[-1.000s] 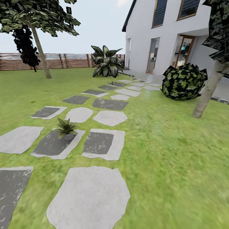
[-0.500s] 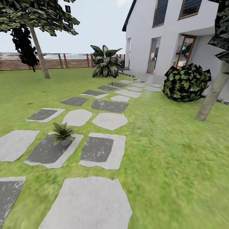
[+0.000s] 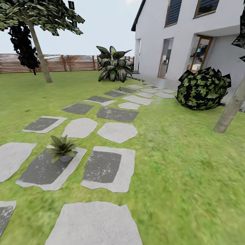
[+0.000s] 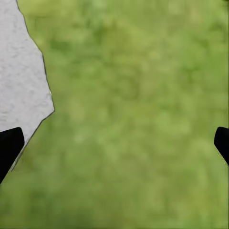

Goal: Pick up the pesticide atomizer in the garden and spray insectifuge to fully cover both potted plants in the garden.

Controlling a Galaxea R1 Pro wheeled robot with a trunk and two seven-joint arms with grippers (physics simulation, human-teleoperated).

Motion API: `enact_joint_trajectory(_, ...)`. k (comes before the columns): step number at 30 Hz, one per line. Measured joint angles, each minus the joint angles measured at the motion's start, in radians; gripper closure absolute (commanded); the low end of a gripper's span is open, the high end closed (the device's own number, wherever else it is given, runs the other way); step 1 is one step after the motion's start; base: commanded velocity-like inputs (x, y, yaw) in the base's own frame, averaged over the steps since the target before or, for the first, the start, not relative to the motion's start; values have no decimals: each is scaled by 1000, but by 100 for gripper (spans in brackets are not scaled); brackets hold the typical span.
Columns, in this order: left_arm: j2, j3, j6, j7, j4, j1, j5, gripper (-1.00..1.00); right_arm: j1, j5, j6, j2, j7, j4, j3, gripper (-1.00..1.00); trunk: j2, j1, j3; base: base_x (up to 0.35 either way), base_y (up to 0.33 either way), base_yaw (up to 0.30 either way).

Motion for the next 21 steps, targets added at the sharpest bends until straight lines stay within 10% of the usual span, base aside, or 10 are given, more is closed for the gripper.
enact_joint_trajectory(21, 0, -1, 1, -1, 2, 0, 0, -100, 0, -1, 1, 2, 0, 2, -5, -100, 0, 0, 0, 339, 0, 0)
